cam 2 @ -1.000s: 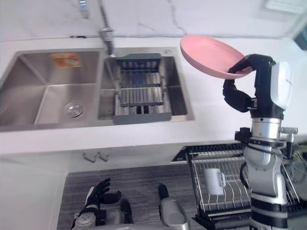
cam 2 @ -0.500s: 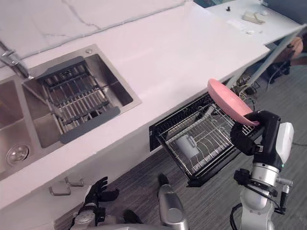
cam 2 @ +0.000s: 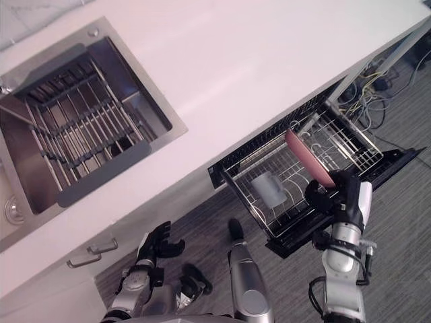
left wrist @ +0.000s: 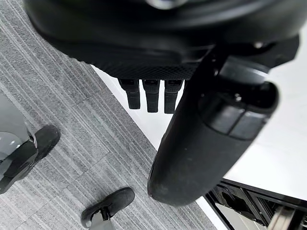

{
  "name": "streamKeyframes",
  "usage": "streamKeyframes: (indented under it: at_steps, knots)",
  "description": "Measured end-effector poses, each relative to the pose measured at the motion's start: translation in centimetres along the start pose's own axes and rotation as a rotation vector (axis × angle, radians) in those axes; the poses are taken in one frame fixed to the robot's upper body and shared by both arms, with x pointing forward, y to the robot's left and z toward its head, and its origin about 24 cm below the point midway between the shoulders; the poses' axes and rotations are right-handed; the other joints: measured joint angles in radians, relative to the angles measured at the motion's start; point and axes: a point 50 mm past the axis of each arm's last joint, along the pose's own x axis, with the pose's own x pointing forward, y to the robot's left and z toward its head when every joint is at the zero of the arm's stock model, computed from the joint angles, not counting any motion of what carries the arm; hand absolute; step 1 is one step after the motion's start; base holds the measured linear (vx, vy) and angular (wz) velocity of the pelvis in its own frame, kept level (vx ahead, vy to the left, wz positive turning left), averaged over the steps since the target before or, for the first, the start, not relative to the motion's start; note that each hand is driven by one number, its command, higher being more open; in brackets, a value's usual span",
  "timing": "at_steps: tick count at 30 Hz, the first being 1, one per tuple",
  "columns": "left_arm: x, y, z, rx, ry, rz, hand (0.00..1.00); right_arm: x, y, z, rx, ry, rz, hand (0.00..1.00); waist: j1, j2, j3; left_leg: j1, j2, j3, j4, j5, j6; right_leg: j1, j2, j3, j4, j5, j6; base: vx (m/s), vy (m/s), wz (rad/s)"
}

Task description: Walk over to the sink, pick up the cup, carry it to the dishwasher, place the cup inside the dishwasher, then close the dishwasher door

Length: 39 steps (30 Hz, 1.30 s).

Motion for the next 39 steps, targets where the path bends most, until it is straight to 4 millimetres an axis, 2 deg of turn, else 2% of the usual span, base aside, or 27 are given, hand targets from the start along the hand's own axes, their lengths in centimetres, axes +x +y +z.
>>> streamKeyframes:
  at_steps: [4,5,8,12,18,21,23,27,30,34,35,39]
  knots:
    - [0.8,-0.2,1.6,-0.013,-0.044,-0.016,0.90,2.1,1.0,-0.1,0.075,0.047,0.014,0.30,0.022,0.018,0.040,-0.042,0.010,-0.001,0.028,-0.003,0.004,-0.030,0.001,0.001,-0.007,0.021,0.001,-0.03,-0.032,0.00]
    - [0.9,-0.2,1.9,-0.008,-0.053,-0.021,0.90,2.5,1.4,-0.1,0.096,0.064,0.022,0.90,0.023,0.022,0.043,-0.052,0.010,-0.001,0.030,-0.002,0.005,-0.040,0.001,0.001,-0.008,0.023,0.001,-0.02,-0.037,0.01]
    - [1.5,-0.2,3.2,-0.009,-0.087,-0.025,0.90,3.6,2.4,0.0,0.149,0.102,0.044,0.90,0.027,0.032,0.050,-0.068,0.012,-0.002,0.035,-0.002,0.005,-0.053,0.000,0.001,-0.007,0.028,0.002,-0.01,-0.026,0.01]
    - [1.9,-0.3,4.4,-0.017,-0.121,-0.029,0.90,4.4,2.5,0.3,0.145,0.114,0.052,0.90,0.042,0.033,0.050,-0.069,0.011,-0.001,0.034,-0.002,0.005,-0.054,0.000,0.003,-0.007,0.029,0.003,0.00,0.000,0.00]
    - [2.0,-0.3,4.6,-0.016,-0.129,-0.026,0.90,4.6,2.2,1.7,0.150,0.058,0.045,0.90,0.048,0.032,0.051,-0.070,0.009,0.002,0.027,-0.001,0.006,-0.056,0.000,0.006,-0.014,0.033,0.003,0.00,0.000,0.00]
    - [1.9,-0.4,4.6,-0.019,-0.128,-0.015,0.90,3.1,1.1,3.7,0.132,-0.057,0.027,0.90,0.048,0.031,0.052,-0.065,0.009,0.003,0.026,-0.001,0.006,-0.051,0.001,0.004,-0.014,0.033,0.004,0.04,-0.023,0.00]
    - [1.9,-0.3,4.5,-0.019,-0.123,-0.012,0.90,1.7,0.5,4.8,0.100,-0.130,0.013,0.90,0.044,0.020,0.058,-0.038,0.011,0.002,0.022,-0.001,0.006,-0.026,0.003,-0.002,-0.015,0.033,0.004,0.00,0.000,0.00]
    - [1.9,-0.4,4.3,-0.014,-0.119,-0.013,0.90,-0.6,0.0,5.2,0.048,-0.192,0.004,0.90,0.042,-0.003,0.065,-0.004,0.011,0.000,0.012,-0.001,0.005,0.017,0.001,-0.008,-0.035,0.033,0.004,0.00,0.000,0.00]
    - [1.7,0.2,3.4,0.000,-0.085,0.006,0.90,-2.4,-0.2,3.8,-0.008,-0.148,0.036,0.90,0.034,-0.029,0.059,0.024,0.011,-0.004,0.006,-0.001,0.004,0.051,0.001,-0.015,-0.049,0.034,0.003,0.01,-0.011,0.02]
    - [1.1,1.5,1.3,0.018,-0.016,0.039,0.90,-4.8,-0.9,2.2,-0.051,-0.080,0.080,0.90,0.004,-0.055,0.044,0.055,0.006,-0.007,0.002,-0.003,0.003,0.085,0.006,-0.016,-0.059,0.033,0.004,0.03,-0.004,0.00]
    - [0.8,2.3,0.4,0.023,0.021,0.060,0.90,-5.6,-1.1,1.8,-0.044,-0.054,0.073,0.90,-0.015,-0.071,0.035,0.066,0.002,-0.007,0.000,-0.003,0.003,0.098,0.007,-0.016,-0.062,0.034,0.004,0.00,0.000,0.00]
    - [0.2,3.5,-1.1,0.019,0.072,0.093,0.90,-7.8,-2.6,0.4,-0.022,0.028,-0.011,0.90,-0.036,-0.107,0.006,0.081,0.001,0.005,-0.004,-0.003,0.002,0.105,0.012,-0.005,-0.069,0.035,0.005,0.00,-0.013,-0.10]
